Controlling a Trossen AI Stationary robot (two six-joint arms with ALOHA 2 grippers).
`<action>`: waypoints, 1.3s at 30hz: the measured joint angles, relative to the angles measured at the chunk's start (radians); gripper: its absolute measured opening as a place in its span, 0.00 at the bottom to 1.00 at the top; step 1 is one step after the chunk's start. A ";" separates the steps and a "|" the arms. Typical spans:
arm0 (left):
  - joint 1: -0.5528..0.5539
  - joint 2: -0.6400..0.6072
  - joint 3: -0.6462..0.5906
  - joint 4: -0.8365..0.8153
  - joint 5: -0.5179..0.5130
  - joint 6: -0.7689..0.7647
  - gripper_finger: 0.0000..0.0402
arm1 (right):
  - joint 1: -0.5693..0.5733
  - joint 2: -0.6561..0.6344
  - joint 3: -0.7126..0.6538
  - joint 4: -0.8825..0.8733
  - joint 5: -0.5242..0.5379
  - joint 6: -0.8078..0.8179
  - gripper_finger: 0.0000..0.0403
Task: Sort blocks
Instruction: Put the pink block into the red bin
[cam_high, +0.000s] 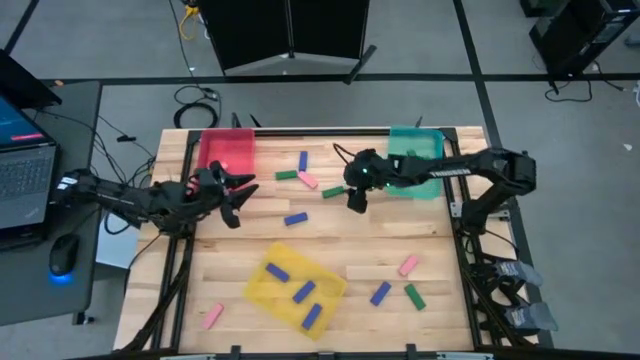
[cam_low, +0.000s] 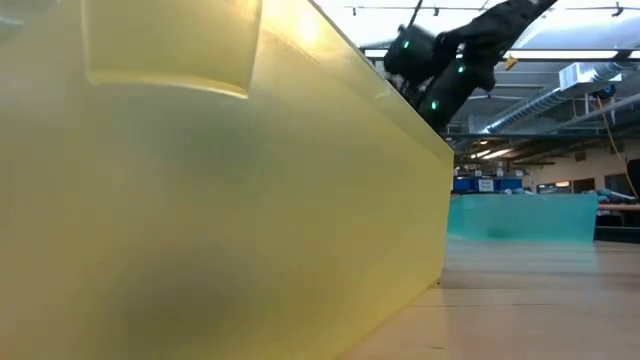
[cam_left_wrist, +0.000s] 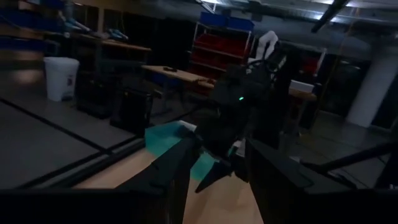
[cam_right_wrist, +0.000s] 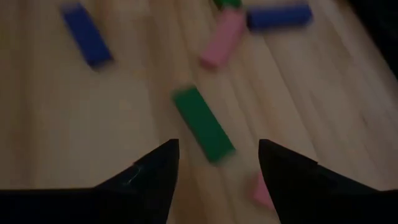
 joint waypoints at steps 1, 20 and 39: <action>-0.006 -0.010 0.000 -0.007 -0.012 0.001 0.40 | -0.013 0.013 0.012 -0.032 0.006 -0.009 0.58; -0.044 -0.029 0.001 -0.063 -0.076 -0.031 0.40 | -0.091 0.124 0.246 -0.396 0.063 -0.603 0.77; -0.045 -0.028 0.001 -0.094 -0.076 -0.034 0.40 | -0.150 0.455 0.469 -0.627 0.096 -0.794 0.74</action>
